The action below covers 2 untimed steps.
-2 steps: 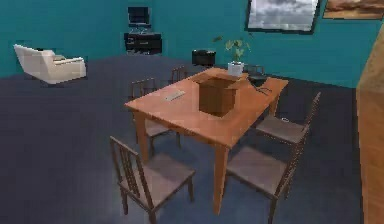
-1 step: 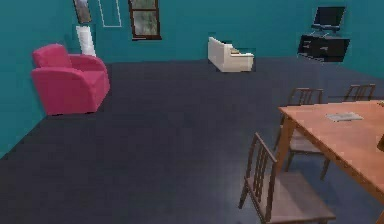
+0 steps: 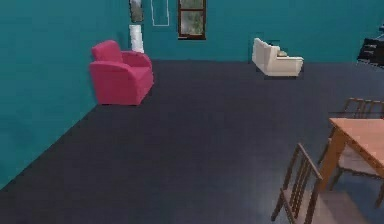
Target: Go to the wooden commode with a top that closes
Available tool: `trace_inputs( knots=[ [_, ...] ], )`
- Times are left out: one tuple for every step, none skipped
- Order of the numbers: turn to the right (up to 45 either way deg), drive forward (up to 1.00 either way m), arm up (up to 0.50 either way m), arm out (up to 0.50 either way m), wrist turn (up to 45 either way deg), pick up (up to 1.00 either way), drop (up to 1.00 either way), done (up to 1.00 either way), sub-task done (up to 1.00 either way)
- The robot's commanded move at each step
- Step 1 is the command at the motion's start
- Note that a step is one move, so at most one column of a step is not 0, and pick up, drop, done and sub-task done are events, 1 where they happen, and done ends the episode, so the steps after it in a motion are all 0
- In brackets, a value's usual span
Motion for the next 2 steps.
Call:
trace_inputs(
  knots=[
    [0.0,1.0,0.0,0.0,0.0,0.0,0.0,0.0,0.0],
    [0.0,0.35,0.0,0.0,0.0,0.0,0.0,0.0,0.0]
  ],
)
